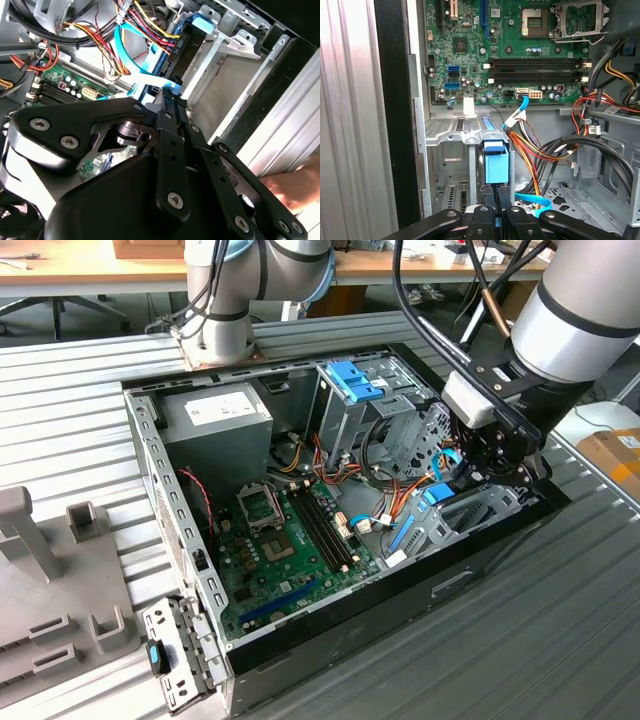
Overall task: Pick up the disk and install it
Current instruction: 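Insert the first disk wire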
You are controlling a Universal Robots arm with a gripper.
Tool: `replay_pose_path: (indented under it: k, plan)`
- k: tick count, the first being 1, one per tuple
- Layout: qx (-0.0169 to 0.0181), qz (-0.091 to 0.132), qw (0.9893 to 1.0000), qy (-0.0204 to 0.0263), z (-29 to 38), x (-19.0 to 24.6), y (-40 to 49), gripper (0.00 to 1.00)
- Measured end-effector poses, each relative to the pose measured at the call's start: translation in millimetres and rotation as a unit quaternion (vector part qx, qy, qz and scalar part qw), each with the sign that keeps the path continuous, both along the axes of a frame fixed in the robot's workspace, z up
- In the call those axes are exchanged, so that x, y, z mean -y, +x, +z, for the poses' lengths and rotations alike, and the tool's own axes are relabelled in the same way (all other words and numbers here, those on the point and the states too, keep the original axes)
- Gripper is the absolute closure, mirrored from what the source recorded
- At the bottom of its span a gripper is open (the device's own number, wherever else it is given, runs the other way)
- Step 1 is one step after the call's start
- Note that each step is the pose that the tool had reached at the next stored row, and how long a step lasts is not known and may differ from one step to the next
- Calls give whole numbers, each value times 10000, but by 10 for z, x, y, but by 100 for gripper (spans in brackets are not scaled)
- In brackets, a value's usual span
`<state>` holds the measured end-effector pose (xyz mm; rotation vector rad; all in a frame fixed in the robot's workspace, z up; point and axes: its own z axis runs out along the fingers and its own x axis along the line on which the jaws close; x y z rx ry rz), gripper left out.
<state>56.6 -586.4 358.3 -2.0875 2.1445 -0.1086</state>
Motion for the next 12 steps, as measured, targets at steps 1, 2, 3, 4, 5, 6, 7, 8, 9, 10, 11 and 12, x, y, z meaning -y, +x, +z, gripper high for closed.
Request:
replay_pose_path:
  k: [1, 2, 3, 4, 5, 6, 7, 8, 9, 10, 11, 12]
  plan:
    - [0, -40, 10000, -26, -5, -2, 0, 85]
    - [0, -54, 10000, -33, -4, -4, 0, 85]
    - [0, -56, 10000, -37, -4, -4, 0, 85]
    - [0, -57, 10000, -60, -4, -9, 0, 85]
    - [3, -58, 9999, -150, -4, -17, -1, 85]
    - [7, -57, 9996, -279, -3, -22, 0, 85]
    - [10, -57, 9993, -357, -3, -28, 0, 85]
    - [12, -57, 9991, -430, -5, -46, -1, 85]
    - [12, -57, 9989, -455, -3, -67, -6, 85]
    - [12, -57, 9989, -456, -5, -86, -14, 85]
    - [13, -57, 9989, -457, -5, -107, -23, 85]
    - [12, -57, 9989, -459, -4, -123, -30, 85]
